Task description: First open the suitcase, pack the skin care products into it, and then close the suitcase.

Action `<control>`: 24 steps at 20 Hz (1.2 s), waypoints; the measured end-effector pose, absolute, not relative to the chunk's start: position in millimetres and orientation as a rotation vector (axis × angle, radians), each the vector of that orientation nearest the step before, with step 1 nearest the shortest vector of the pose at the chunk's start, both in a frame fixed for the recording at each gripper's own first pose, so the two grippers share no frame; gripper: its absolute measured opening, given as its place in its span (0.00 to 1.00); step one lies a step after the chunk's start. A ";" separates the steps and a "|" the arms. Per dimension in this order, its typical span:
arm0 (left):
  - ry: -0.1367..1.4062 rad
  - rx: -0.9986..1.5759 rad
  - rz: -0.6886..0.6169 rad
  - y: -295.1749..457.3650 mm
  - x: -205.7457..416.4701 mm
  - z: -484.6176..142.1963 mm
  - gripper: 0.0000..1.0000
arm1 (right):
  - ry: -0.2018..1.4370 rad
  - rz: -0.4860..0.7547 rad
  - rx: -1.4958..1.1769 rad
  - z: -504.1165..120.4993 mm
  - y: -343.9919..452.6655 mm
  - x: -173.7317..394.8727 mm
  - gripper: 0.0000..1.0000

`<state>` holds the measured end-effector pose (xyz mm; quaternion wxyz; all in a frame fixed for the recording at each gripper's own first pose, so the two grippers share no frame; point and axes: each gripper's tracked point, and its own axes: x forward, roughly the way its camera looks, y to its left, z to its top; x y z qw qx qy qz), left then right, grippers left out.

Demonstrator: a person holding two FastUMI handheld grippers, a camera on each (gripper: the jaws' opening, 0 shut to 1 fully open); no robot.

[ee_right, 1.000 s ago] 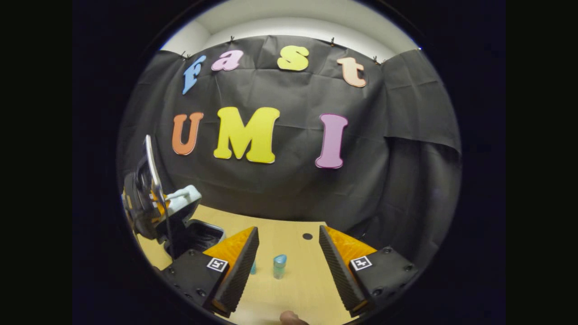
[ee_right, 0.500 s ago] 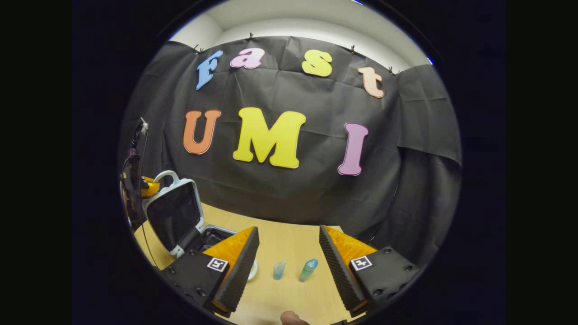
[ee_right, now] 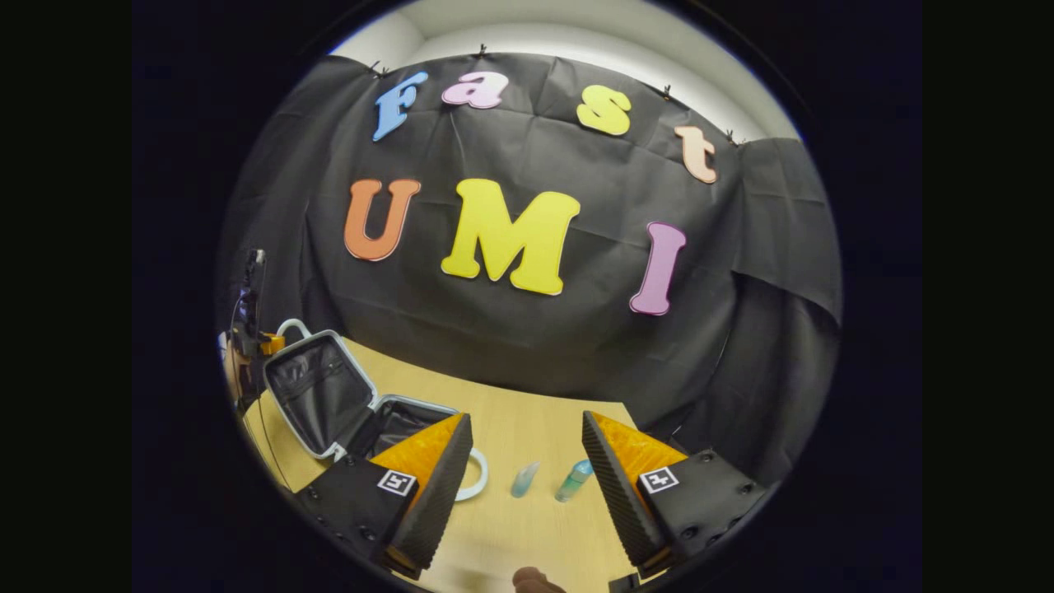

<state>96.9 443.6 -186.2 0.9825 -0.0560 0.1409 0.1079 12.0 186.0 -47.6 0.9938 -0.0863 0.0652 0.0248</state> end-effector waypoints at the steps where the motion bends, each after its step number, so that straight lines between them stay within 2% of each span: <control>1: 0.305 -0.133 0.219 451.0 97.5 -202.0 0.03 | 0.135 0.048 -0.177 -48.8 186.8 9.8 0.80; 8: 0.374 -0.330 0.259 477.2 91.0 -288.0 0.03 | 0.188 0.020 -0.145 -62.9 174.0 -0.9 0.80; 12: 0.423 -0.370 0.305 493.0 82.3 -317.6 0.11 | 0.204 -0.013 -0.142 -69.3 157.4 -4.6 0.80; 14: 0.430 -0.380 0.320 497.4 77.3 -320.5 0.27 | 0.206 -0.014 -0.139 -71.2 150.9 -3.9 0.80; 15: 0.407 -0.400 0.315 494.3 77.1 -312.5 0.53 | 0.208 -0.009 -0.139 -71.5 147.9 -3.1 0.80; 16: 0.388 -0.413 0.311 491.1 75.4 -302.5 0.44 | 0.209 -0.006 -0.139 -73.4 143.8 -1.9 0.80; 17: 0.367 -0.411 0.311 486.6 71.4 -292.1 0.53 | 0.211 -0.002 -0.139 -74.4 139.8 0.3 0.80; 18: 0.347 -0.396 0.303 480.4 69.1 -279.2 0.48 | 0.214 0.000 -0.136 -75.9 134.2 2.1 0.80; 19: 0.320 -0.363 0.299 473.1 66.1 -263.9 0.72 | 0.217 0.003 -0.128 -77.0 129.1 4.8 0.80; 20: 0.299 -0.333 0.280 462.7 66.2 -249.5 0.77 | 0.221 0.008 -0.119 -79.2 124.9 7.2 0.80; 21: 0.279 -0.308 0.261 447.3 64.8 -233.2 1.00 | 0.227 0.012 -0.113 -81.3 119.4 10.7 0.80; 22: 0.265 -0.290 0.229 429.3 65.0 -219.5 0.94 | 0.232 0.012 -0.106 -84.7 112.4 13.6 0.80; 24: 0.256 -0.253 0.171 391.5 67.1 -198.5 0.97 | 0.243 0.012 -0.087 -90.3 99.3 18.4 0.80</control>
